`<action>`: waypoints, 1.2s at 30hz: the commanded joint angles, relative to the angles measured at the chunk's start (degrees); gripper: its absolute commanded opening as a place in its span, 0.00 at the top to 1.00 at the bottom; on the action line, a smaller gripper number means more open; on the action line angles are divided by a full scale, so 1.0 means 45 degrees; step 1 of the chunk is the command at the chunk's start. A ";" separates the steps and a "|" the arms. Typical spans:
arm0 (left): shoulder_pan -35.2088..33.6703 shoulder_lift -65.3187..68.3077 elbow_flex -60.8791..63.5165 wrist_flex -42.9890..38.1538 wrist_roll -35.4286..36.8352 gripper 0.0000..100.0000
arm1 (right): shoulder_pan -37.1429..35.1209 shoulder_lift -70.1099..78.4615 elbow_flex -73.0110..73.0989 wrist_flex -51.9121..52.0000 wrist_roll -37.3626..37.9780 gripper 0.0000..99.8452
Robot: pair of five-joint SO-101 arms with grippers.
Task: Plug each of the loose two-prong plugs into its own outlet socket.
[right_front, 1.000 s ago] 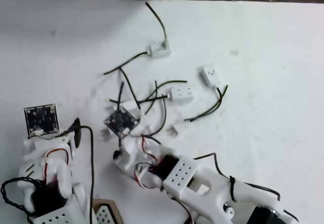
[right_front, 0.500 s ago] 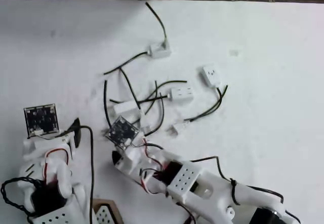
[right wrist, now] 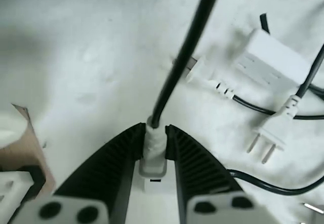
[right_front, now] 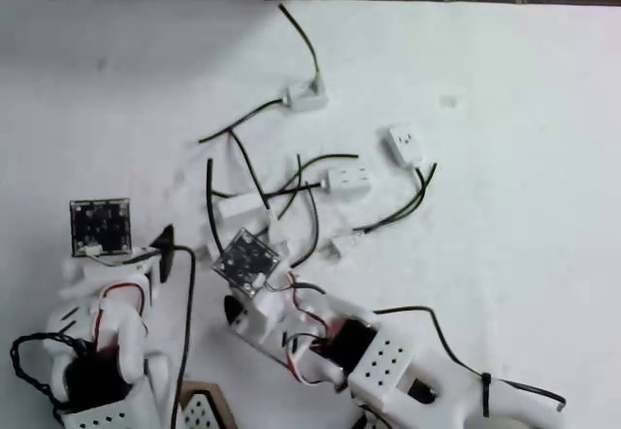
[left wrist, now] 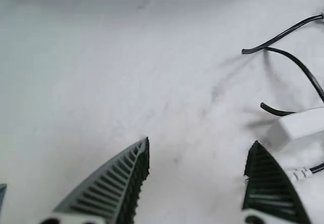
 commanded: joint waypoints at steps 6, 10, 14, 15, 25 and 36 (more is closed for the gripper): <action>0.2139 -0.0107 -0.0860 0.0176 0.0742 0.64 | -0.0088 -0.1162 -0.0137 0.0049 0.0039 0.98; 0.3311 -0.0107 -0.1504 0.1231 0.0742 0.64 | -0.0088 -0.1143 -0.0137 0.0049 0.0039 0.98; 0.4347 -0.0107 -0.2325 0.2325 0.0723 0.64 | -0.0088 -0.1123 -0.0137 0.0049 0.0020 0.98; 0.4523 -0.0107 -0.2344 0.2364 0.0723 0.64 | -0.0088 -0.1123 -0.0137 0.0049 0.0020 0.98; 0.4659 -0.0107 -0.2344 0.2403 0.0020 0.64 | 0.0615 -0.1221 -0.0137 0.0928 0.0020 0.98; 0.0557 -0.0107 -0.1055 0.0801 0.0625 0.64 | 0.0518 -0.1123 -0.0156 0.1885 -0.0781 0.98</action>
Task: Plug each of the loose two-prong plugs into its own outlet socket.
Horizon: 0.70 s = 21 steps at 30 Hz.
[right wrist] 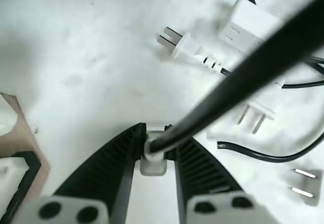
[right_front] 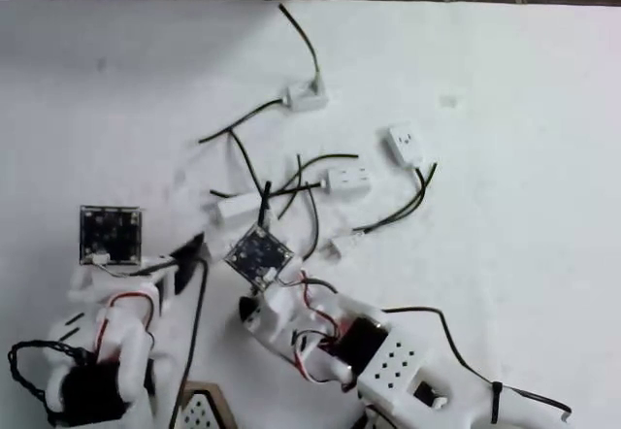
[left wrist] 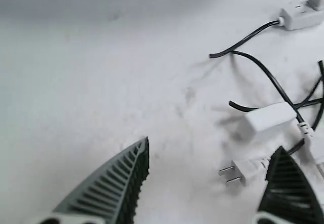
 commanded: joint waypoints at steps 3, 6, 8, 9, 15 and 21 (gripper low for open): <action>-0.0830 0.0029 0.0606 -0.0821 0.0137 0.64 | 0.0049 -0.0244 -0.0137 -0.0010 -0.0352 0.98; -0.0830 0.0029 0.0781 -0.0860 0.0156 0.64 | 0.0049 -0.0244 -0.0137 -0.0049 -0.0371 0.98; -0.0830 0.0029 0.0840 -0.0860 0.0156 0.64 | 0.0049 -0.0225 0.0000 -0.0361 -0.0371 0.98; -0.0830 0.0029 0.0860 -0.0860 0.0156 0.64 | 0.0049 -0.0225 0.0176 -0.0674 -0.0371 0.98; -0.0830 0.0029 0.1074 -0.0860 0.0156 0.64 | -0.0264 -0.0225 0.0899 -0.1768 -0.0352 0.98; -0.0830 0.0029 0.1133 -0.0860 0.0156 0.64 | -0.0283 -0.0225 0.0918 -0.1846 -0.0371 0.98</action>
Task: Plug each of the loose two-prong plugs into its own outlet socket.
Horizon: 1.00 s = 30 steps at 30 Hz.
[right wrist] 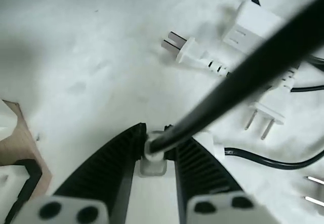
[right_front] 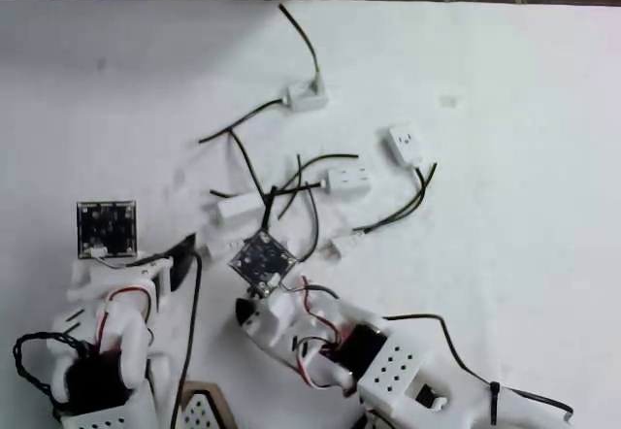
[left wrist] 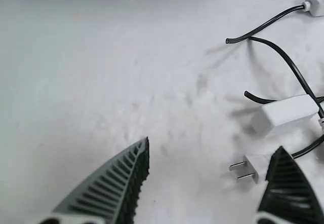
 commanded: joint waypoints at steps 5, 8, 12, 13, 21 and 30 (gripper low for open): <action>-0.0107 0.0029 0.0020 -0.0313 0.0156 0.64 | -0.0186 -0.0225 0.0000 -0.0205 -0.0156 0.98; -0.0107 0.0029 0.0020 -0.0313 0.0156 0.64 | -0.0498 -0.0225 0.0098 -0.0147 -0.0488 0.98; -0.0107 0.0029 0.0020 -0.0313 0.0156 0.64 | -0.0654 -0.0225 0.0234 -0.0166 -0.0567 0.98; -0.0107 0.0029 0.0020 -0.0313 0.0156 0.64 | -0.0654 -0.0225 0.0274 -0.0166 -0.0567 0.98; -0.0107 0.0029 0.0020 -0.0254 0.0176 0.64 | -0.0596 -0.0225 0.0293 -0.0244 0.0000 0.98; -0.0107 0.0029 0.0078 -0.0254 0.0176 0.64 | -0.0088 -0.0225 0.0274 -0.0772 0.0156 0.98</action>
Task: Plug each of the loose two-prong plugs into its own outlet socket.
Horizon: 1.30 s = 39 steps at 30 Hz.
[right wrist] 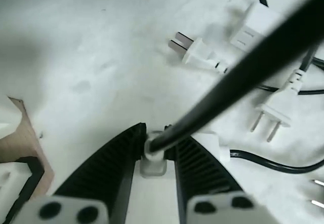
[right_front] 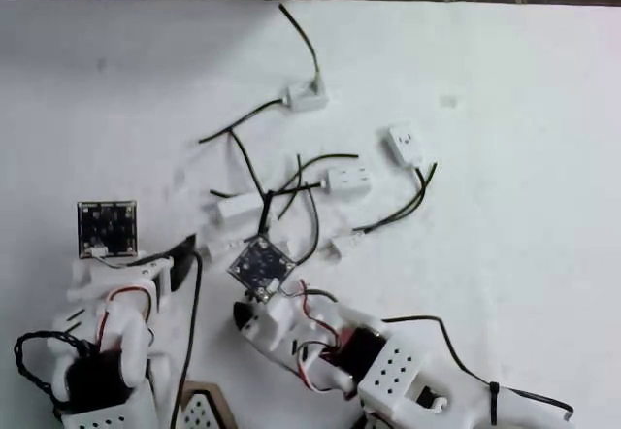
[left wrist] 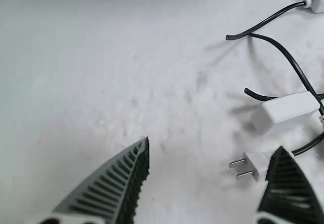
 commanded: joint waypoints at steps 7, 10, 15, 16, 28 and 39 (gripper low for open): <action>-0.0107 0.0029 -0.0039 -0.0254 0.0176 0.64 | 0.0147 -0.0107 0.0117 -0.0479 0.0098 0.98; -0.0107 0.0029 -0.0039 -0.0254 0.0176 0.64 | 0.0127 -0.0107 0.0332 -0.0479 0.0098 0.98; -0.0107 0.0029 -0.0039 -0.0254 0.0176 0.64 | 0.0107 -0.0107 0.0508 -0.0440 0.0098 0.98; -0.0107 0.0029 -0.0039 -0.0254 0.0176 0.64 | 0.0107 -0.0107 0.0508 -0.0342 0.0098 0.98; -0.0107 0.0029 -0.0039 -0.0254 0.0176 0.64 | 0.0029 0.2295 0.0371 -0.1553 0.1250 0.98; -0.0107 0.0029 -0.0020 -0.0234 0.0137 0.64 | 0.0244 0.4327 -0.1114 -0.0850 0.1289 0.98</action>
